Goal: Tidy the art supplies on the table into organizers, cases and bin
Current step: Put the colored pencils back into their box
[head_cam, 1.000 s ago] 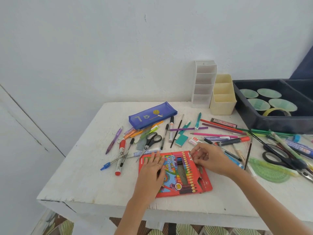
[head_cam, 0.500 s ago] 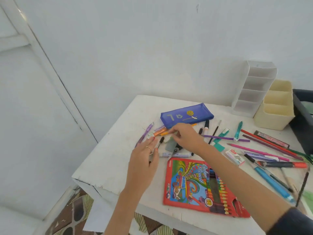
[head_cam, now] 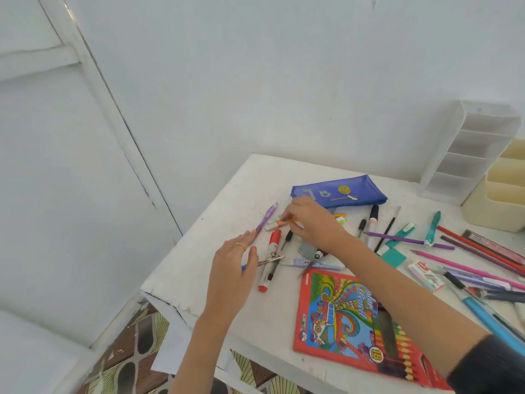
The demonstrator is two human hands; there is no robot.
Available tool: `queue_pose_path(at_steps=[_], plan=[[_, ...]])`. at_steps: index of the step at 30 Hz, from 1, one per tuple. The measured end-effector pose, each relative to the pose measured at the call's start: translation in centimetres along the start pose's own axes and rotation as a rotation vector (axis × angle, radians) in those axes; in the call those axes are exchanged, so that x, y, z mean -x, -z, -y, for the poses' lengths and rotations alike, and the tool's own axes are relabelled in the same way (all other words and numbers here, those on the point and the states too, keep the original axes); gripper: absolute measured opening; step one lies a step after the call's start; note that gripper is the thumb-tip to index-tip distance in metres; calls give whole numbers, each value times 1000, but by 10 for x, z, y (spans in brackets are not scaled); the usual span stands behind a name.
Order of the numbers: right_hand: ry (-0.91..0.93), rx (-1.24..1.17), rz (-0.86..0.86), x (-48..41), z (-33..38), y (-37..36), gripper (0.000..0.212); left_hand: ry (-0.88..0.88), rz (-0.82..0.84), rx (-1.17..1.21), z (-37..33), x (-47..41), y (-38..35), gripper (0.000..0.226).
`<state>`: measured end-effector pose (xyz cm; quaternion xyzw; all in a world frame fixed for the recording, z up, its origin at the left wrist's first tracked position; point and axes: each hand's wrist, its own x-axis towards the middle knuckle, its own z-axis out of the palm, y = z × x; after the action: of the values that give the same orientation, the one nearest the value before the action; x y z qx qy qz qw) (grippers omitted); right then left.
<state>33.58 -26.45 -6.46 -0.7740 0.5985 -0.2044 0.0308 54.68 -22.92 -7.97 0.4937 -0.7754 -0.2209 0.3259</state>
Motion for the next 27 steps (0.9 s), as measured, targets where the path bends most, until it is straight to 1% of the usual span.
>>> queue_pose_path(at_steps=[1,3,7,9,11,13,15,18,22,25,27], plan=[[22,-46,-118,5,2,8,12,0,5,6,0,0,-2,36],[-8,-143,-340,15,8,29,11,-9,26,22,-3,0,-8,35],[-235,-417,-735,46,18,73,17,-81,73,63,-17,2,-24,34],[-367,-505,-875,67,11,89,17,-97,118,85,-25,6,-34,34],[-519,-613,-944,89,0,99,16,-105,152,89,-35,11,-42,34],[-682,-717,-994,118,-11,106,20,-146,180,86,-47,17,-51,34],[-843,-736,-1028,149,-20,108,25,-187,198,92,-57,23,-58,34],[-1007,-731,-1103,192,-28,107,26,-238,253,109,-67,32,-69,35],[-1146,-784,-1180,233,-34,96,28,-268,312,74,-72,41,-81,38],[-1181,-839,-1225,249,-34,87,29,-271,377,31,-71,44,-87,42],[-1185,-885,-1287,257,-32,85,28,-296,444,-47,-70,47,-92,45]])
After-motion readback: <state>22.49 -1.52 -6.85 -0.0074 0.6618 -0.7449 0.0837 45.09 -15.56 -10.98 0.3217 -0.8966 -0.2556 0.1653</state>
